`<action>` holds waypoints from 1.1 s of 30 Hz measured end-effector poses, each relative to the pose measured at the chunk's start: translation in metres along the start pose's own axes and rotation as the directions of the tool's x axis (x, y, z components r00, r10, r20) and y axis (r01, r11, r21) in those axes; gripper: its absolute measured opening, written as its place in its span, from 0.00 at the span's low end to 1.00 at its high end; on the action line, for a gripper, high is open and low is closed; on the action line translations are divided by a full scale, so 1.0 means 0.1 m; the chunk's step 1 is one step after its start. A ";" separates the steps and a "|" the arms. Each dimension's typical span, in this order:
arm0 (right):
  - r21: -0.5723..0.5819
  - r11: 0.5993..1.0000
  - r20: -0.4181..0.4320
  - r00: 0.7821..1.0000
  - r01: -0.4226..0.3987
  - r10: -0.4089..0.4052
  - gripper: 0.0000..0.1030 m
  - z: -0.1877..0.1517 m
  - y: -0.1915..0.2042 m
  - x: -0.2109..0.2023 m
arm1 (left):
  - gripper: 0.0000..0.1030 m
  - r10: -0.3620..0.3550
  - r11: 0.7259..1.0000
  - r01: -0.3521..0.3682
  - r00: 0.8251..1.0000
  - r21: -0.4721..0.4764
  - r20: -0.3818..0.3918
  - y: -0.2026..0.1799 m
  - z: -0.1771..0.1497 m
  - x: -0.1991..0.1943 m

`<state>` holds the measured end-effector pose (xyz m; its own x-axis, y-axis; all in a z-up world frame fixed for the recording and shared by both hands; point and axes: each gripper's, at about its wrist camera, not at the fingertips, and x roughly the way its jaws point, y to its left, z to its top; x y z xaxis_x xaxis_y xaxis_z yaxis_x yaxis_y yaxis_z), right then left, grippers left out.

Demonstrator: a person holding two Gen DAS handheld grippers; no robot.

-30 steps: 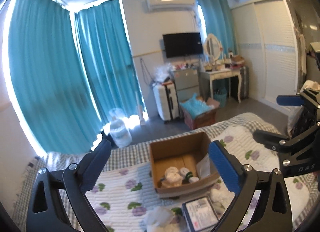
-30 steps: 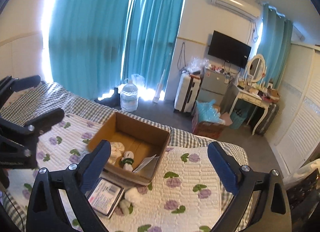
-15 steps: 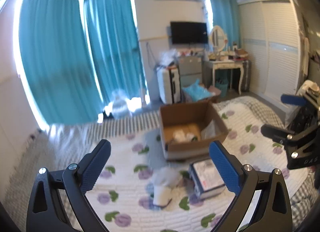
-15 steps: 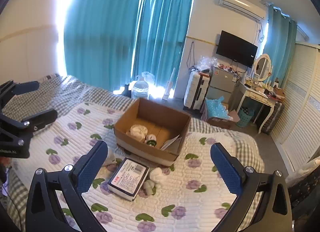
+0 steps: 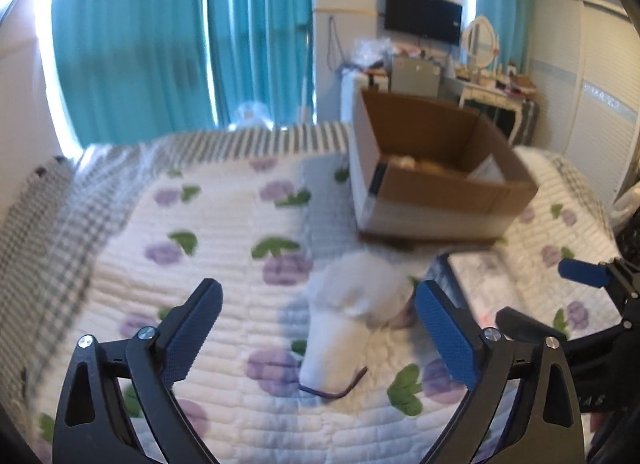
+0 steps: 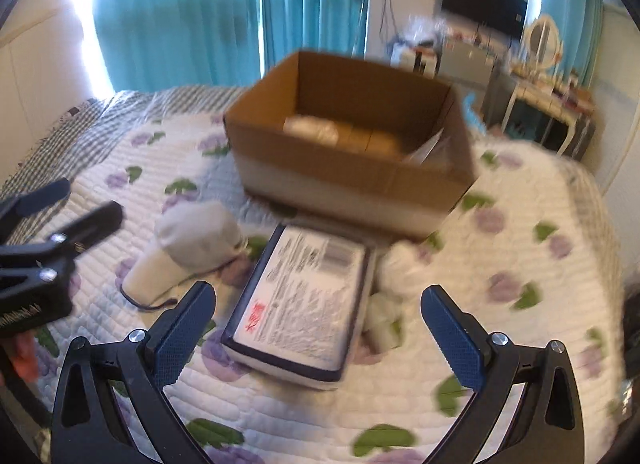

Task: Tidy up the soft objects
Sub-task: 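Grasp the white sock with the left tool while the right tool grasps the tissue package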

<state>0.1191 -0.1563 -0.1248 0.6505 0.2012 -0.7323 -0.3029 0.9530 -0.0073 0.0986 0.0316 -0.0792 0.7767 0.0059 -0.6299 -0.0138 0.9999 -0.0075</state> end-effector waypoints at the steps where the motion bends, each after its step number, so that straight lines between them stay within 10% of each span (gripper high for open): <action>1: -0.001 1.000 -0.010 1.000 -0.008 0.008 1.00 -0.04 0.03 0.08 | 0.88 -0.001 1.000 0.001 1.000 0.003 -0.017 0.00 -0.06 0.08; 13: 0.038 0.996 -0.028 0.996 -0.080 0.081 1.00 -0.22 0.05 0.36 | 0.78 -0.009 1.000 0.007 0.990 -0.017 -0.144 -0.04 -0.30 0.41; 21: 0.007 0.998 -0.049 0.997 -0.056 0.056 0.92 -0.28 0.12 0.44 | 0.45 -0.062 0.996 0.047 0.976 -0.074 -0.209 0.03 -0.38 0.59; 33: -0.008 0.997 -0.016 0.997 -0.071 0.071 0.80 -0.31 0.10 0.27 | 0.24 -0.074 0.996 0.064 0.980 -0.057 -0.185 -0.03 -0.39 0.43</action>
<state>0.1121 -0.1481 -0.1653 0.6163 0.2647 -0.7417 -0.3541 0.9344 0.0392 0.1080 0.0279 -0.1366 0.6453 -0.0707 -0.7607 0.0004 0.9957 -0.0922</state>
